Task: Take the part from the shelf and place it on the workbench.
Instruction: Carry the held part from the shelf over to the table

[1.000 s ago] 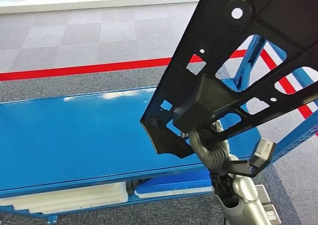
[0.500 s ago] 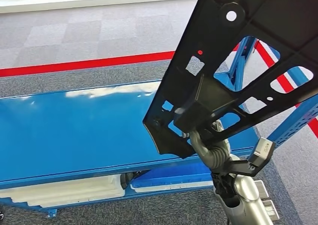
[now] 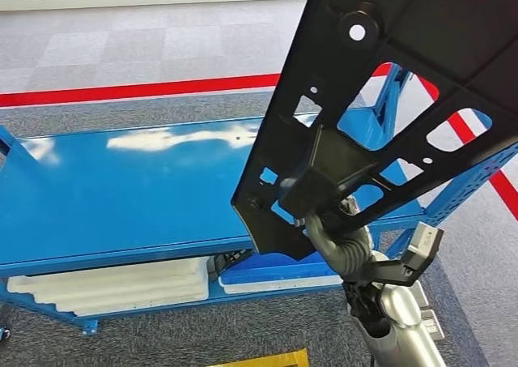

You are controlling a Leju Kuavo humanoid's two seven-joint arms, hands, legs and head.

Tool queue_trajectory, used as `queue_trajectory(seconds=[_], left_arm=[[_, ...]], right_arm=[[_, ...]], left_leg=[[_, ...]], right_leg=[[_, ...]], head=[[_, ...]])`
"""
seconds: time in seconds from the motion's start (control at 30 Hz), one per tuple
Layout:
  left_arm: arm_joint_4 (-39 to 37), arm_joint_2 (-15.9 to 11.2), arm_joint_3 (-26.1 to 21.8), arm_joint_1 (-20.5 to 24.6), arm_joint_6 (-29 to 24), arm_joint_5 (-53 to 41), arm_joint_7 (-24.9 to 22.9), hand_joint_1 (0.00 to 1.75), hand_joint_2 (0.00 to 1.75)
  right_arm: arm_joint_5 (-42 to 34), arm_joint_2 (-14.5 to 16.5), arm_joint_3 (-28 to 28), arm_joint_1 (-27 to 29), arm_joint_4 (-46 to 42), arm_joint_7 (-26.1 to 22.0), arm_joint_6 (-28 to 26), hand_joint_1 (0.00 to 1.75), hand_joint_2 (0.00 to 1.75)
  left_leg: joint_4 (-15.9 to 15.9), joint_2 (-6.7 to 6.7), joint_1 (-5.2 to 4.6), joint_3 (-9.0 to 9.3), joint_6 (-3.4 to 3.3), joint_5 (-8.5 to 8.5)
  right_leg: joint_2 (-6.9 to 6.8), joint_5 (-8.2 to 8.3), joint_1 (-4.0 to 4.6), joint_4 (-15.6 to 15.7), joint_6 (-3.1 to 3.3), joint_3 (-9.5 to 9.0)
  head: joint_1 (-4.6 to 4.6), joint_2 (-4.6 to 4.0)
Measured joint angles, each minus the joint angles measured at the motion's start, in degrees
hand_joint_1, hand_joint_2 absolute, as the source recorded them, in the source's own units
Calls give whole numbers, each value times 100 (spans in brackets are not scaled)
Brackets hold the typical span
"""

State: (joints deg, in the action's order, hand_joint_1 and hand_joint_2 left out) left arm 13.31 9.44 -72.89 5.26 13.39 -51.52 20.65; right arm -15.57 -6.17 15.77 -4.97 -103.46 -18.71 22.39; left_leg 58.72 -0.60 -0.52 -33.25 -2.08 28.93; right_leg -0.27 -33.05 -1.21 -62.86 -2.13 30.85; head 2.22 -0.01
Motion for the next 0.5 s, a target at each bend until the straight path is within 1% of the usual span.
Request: queue_trajectory(seconds=[0.03, 0.07, 0.1, 0.13, 0.17, 0.2, 0.23, 0.27, 0.3, 0.33, 0.37, 0.4, 0.43, 0.47, 0.5], left_arm=[[0, 3, -1, 1, 2, 5, -3, 0, 175], [0, 7, -2, 1, 4, 7, -5, 0, 175], [0, 10, -3, 1, 6, 6, -9, 0, 175], [0, 13, -6, 0, 7, 6, -14, 0, 175], [0, 15, -10, -2, 8, 3, -19, 0, 175], [0, 16, -17, -3, 8, -2, -27, 0, 175], [0, 16, -26, -3, 8, -6, -34, 0, 175], [0, 17, -34, -4, 8, -9, -40, 0, 175], [0, 17, -42, -4, 8, -11, -45, 0, 175], [0, 17, -47, -5, 7, -12, -50, 0, 175], [0, 17, -50, -7, 7, -14, -54, 0, 175], [0, 17, -52, -7, 6, -16, -58, 0, 175], [0, 17, -54, -5, 5, -18, -61, 0, 175], [0, 17, -55, -1, 5, -18, -61, 0, 175], [0, 17, -55, 6, 5, -18, -61, 0, 175]], right_arm=[[-25, -7, 2, -10, 4, 7, 4, 175, 175], [-49, -15, 4, -18, 12, 15, 9, 175, 175], [-71, -23, 5, -18, 19, 22, 15, 175, 175], [-86, -33, 5, -21, 27, 30, 21, 175, 175], [-93, -40, 6, -27, 34, 38, 30, 175, 175], [-98, -45, 7, -31, 38, 44, 39, 175, 175], [-102, -46, 8, -34, 44, 47, 50, 175, 175], [-105, -47, 9, -34, 53, 48, 61, 175, 175], [-109, -48, 9, -31, 63, 48, 70, 175, 175], [-111, -49, 10, -27, 73, 44, 79, 175, 175], [-114, -49, 11, -25, 82, 35, 88, 175, 175], [-117, -50, 13, -23, 86, 20, 96, 175, 175], [-120, -50, 14, -22, 88, 4, 103, 175, 175], [-122, -50, 15, -25, 89, -8, 107, 175, 175], [-122, -50, 16, -29, 89, -17, 110, 175, 175]], left_leg=[[27, 0, -5, -30, 25, -20], [46, 0, -8, -52, 53, -43], [52, 1, -10, -65, 85, -71], [56, 4, -5, -77, 118, -83], [84, 9, -1, -101, 152, -40], [184, 14, 7, -146, 187, 86], [384, 18, 21, -220, 223, 294], [684, 20, 39, -316, 259, 550], [1046, 20, 61, -413, 290, 786], [1358, 20, 82, -477, 315, 934], [1526, 20, 100, -469, 333, 965], [1487, 19, 115, -360, 344, 884], [1230, 19, 127, -152, 346, 729], [828, 22, 134, 125, 339, 568], [399, 27, 132, 398, 322, 468]], right_leg=[[1, 8, 13, 294, 29, -176], [2, -15, 28, 439, 56, -249], [2, -1, 42, 459, 81, -248], [-7, 30, 33, 469, 119, -222], [-19, 67, 21, 478, 165, -190], [-33, 115, 5, 489, 212, -146], [-47, 169, -12, 500, 250, -88], [-52, 217, -12, 497, 268, -24], [-56, 265, -11, 493, 273, 43], [-60, 312, -11, 488, 266, 110], [-63, 356, -12, 481, 255, 174], [-65, 396, -14, 473, 240, 232], [-65, 431, -18, 463, 222, 282], [-65, 461, -21, 451, 201, 320], [-64, 488, -17, 439, 175, 352]], head=[[0, 1], [1, 1], [2, 1], [2, 1], [3, 1], [5, 0], [7, 0], [9, -1], [9, -1], [9, 0], [9, 0], [9, 0], [9, -1], [9, -1], [9, -1]])
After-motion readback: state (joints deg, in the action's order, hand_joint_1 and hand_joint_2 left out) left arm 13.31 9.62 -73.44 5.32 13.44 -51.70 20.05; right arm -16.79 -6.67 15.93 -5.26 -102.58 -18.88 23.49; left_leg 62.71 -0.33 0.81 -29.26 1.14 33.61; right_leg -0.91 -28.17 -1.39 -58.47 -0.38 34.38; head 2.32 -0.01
